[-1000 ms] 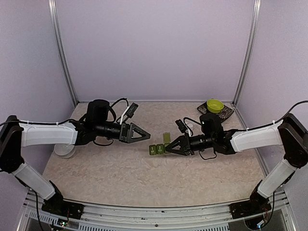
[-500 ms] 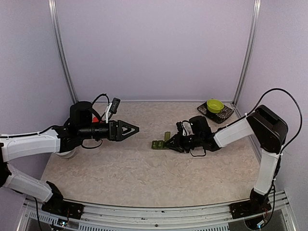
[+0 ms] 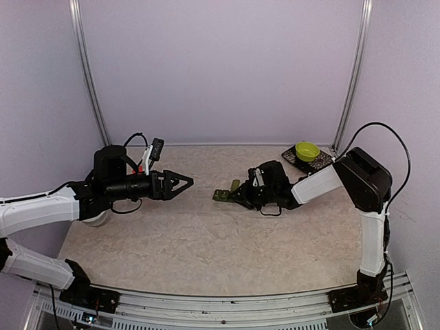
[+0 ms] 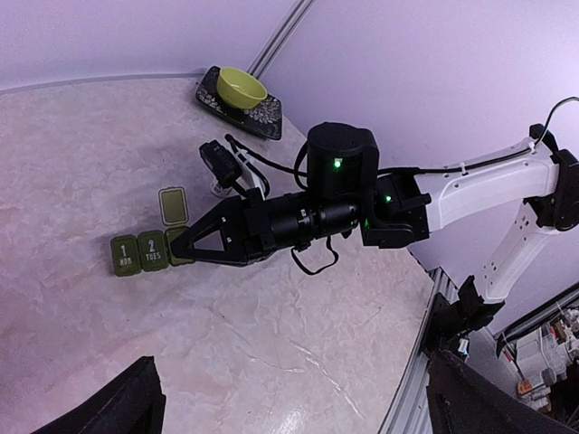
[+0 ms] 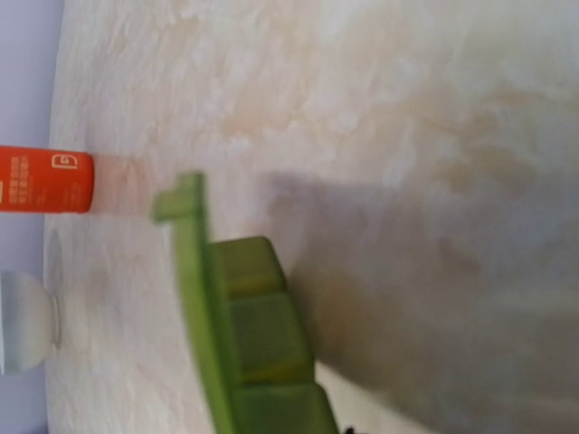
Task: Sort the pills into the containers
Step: Place the pill container at the center of the board.
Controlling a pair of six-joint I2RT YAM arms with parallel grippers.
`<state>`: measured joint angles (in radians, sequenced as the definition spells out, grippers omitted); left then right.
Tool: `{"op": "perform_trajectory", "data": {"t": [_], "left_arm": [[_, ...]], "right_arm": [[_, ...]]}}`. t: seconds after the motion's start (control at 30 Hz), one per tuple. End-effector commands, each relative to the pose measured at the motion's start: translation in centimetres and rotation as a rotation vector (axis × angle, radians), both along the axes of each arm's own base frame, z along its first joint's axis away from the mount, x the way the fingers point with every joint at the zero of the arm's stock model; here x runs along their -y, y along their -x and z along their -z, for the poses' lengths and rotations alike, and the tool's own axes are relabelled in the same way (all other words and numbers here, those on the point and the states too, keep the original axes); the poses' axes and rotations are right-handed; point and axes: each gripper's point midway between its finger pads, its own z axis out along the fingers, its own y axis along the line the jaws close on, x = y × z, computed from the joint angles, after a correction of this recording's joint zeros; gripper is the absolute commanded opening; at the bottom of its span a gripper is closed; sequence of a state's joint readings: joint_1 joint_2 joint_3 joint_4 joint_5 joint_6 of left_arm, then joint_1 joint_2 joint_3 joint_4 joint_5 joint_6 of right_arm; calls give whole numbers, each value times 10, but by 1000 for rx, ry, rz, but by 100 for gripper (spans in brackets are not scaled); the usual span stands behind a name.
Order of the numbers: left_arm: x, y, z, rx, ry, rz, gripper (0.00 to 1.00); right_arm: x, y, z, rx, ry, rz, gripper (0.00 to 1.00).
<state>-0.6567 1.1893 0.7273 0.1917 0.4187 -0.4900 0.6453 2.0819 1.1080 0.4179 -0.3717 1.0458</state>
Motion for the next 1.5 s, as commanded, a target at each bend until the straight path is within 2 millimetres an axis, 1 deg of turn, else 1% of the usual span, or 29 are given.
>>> {"op": "perform_trajectory", "data": {"t": [0.0, 0.1, 0.2, 0.47, 0.57, 0.6, 0.73, 0.8, 0.83, 0.9, 1.0, 1.07, 1.13, 1.2, 1.27, 1.33, 1.4, 1.47], "left_arm": [[-5, -2, 5, 14, -22, -15, 99], [-4, -2, 6, 11, -22, -15, 99], [-2, -3, 6, 10, -18, -11, 99], [1, -6, 3, 10, -9, -9, 99], [0, -7, 3, 15, -11, -13, 99], [0, -7, 3, 15, -13, -14, 99], [-1, -10, 4, 23, -14, -30, 99], [-1, -13, 4, 24, -15, -43, 99], [-2, -15, 3, 25, -14, -56, 99], [-4, -19, -2, 36, 6, -75, 99], [-11, -29, -6, -1, 67, -100, 99], [-16, -35, -6, -28, 119, -101, 99], [-22, -41, -6, -51, 173, -99, 99], [-21, -34, -14, -55, 265, -20, 99], [-19, -26, -22, -44, 329, 34, 99], [-15, -30, -22, -24, 291, 14, 99], [-10, -37, -20, 13, 200, -34, 99], [-8, -42, -25, 66, 128, -92, 99]], "right_arm": [[1, 2, 14, -23, 45, 23, 27], [3, 6, 13, -28, 44, 19, 37], [3, 13, 13, -37, 48, -2, 42], [11, 25, 5, -21, 75, -13, 47], [11, 33, -1, -6, 83, -37, 49], [11, 36, -3, 2, 89, -45, 51], [10, 48, -18, 63, 112, -89, 57], [13, 55, -27, 118, 146, -116, 60], [17, 58, -31, 156, 169, -129, 61], [26, 62, -50, 258, 212, -142, 66], [48, 65, -71, 394, 270, -125, 76], [66, 64, -87, 472, 279, -88, 99], [88, 61, -95, 505, 276, -26, 100], [111, 56, -98, 523, 296, 45, 100], [126, 51, -102, 583, 340, 71, 100], [136, 45, -101, 654, 436, 69, 100], [144, 39, -96, 724, 549, 55, 99], [149, 32, -89, 773, 628, 48, 96]]}}
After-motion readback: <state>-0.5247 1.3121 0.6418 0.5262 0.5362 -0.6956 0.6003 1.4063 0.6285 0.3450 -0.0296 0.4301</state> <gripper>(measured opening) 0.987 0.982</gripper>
